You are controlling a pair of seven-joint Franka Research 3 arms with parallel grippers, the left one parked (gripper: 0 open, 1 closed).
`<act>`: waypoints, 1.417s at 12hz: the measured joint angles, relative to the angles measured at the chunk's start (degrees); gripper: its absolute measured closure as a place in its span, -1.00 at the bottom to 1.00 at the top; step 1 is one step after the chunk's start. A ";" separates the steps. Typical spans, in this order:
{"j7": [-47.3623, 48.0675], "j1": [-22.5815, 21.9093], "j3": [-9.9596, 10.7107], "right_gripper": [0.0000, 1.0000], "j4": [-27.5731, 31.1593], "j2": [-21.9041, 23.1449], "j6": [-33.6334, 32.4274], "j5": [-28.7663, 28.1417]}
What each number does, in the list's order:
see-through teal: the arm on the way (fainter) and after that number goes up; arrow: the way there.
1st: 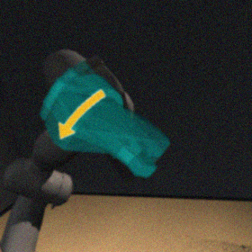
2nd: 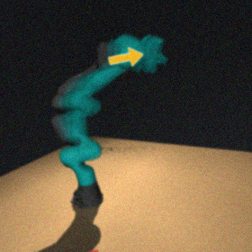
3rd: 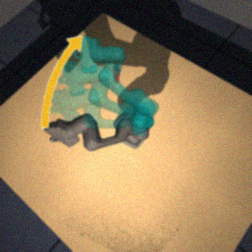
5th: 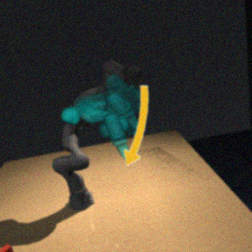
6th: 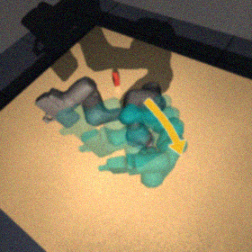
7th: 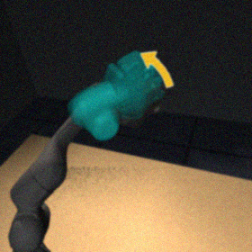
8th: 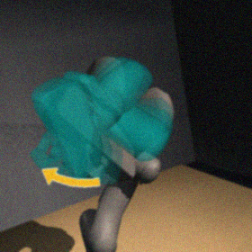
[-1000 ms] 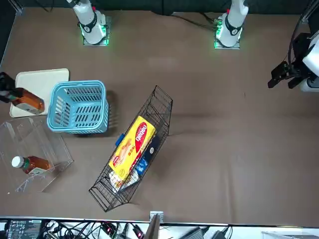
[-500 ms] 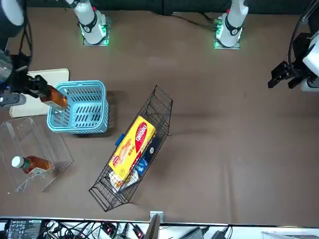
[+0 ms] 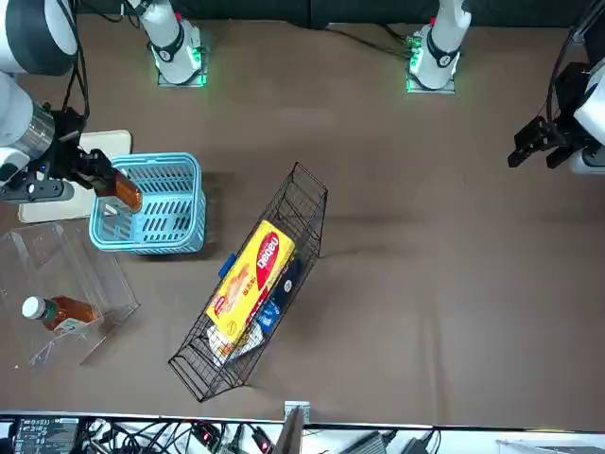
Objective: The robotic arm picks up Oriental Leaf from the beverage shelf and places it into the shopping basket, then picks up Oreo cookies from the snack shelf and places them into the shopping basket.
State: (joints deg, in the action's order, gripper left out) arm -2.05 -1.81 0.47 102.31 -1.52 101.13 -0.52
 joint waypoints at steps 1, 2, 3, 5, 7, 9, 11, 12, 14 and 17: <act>0.00 0.03 0.10 -0.10 1.29 0.26 1.28 0.01; 0.00 0.06 0.16 -0.10 2.79 0.43 3.01 0.01; 0.01 0.06 0.25 -0.10 6.37 0.51 7.23 0.01; 0.01 0.12 0.33 -0.10 10.61 0.49 12.24 0.02; 0.01 0.22 0.41 -0.10 15.18 0.46 17.56 0.03; 0.01 0.28 0.56 -0.10 19.91 0.34 23.36 0.03; 0.01 0.53 0.63 -0.10 23.67 -0.13 28.34 0.03; 0.01 0.67 0.63 -0.10 24.86 -0.55 30.00 0.03; 0.01 0.83 0.63 -0.10 25.95 -1.59 31.82 0.03; 0.01 0.84 0.63 -0.10 26.05 -3.11 32.98 0.03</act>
State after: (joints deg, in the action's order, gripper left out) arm -2.04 -0.96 1.10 128.36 -4.63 134.11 -0.49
